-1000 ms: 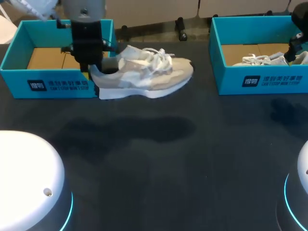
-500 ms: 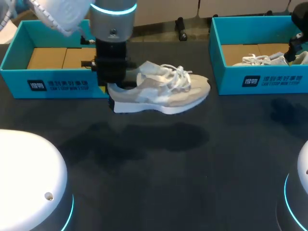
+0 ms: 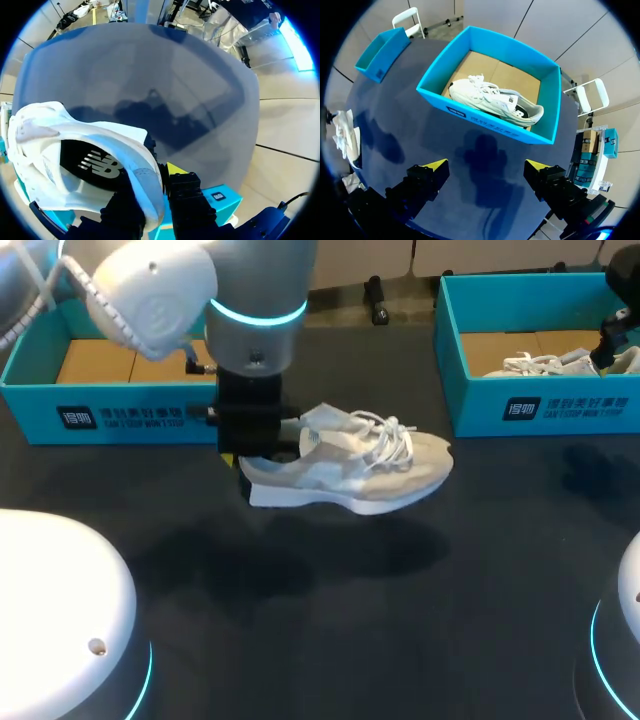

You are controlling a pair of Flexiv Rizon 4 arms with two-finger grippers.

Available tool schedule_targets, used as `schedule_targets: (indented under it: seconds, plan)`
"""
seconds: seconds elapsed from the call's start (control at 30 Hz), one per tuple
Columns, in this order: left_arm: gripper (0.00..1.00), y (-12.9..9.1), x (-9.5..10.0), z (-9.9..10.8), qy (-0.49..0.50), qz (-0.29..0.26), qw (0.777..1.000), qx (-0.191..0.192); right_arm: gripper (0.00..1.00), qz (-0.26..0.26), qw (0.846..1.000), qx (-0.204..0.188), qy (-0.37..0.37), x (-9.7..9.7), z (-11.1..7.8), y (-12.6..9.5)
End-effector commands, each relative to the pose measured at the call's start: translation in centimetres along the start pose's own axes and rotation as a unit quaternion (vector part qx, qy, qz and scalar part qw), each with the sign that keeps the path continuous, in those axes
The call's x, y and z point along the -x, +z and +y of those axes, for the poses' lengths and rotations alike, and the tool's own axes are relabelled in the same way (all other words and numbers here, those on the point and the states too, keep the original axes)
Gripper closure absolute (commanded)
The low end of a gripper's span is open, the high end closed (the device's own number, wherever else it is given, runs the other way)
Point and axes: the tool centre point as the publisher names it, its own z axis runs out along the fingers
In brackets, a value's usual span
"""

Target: Take the shoe out of the shoebox, open the shoe tongue, remove and reinsert the insole, then place the shoe into the shoebox

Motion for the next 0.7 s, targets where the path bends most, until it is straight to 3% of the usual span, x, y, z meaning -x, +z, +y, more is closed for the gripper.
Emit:
schedule_targets:
  seconds: [0.03,0.33,0.7]
  plan:
    - [1.00,1.2,-0.5,-1.1,0.005,-0.011,1.000,0.006,0.00,-0.001,1.000,0.000,0.000,0.0,0.0,0.0]
    - [1.00,3.9,0.1,-2.3,0.001,-0.010,1.000,0.003,0.00,-0.001,1.000,0.000,0.000,0.0,0.0,0.0]
    - [1.00,8.0,1.5,-2.6,-0.005,-0.001,1.000,-0.030,0.00,-0.001,1.000,0.000,0.000,0.0,0.0,0.0]
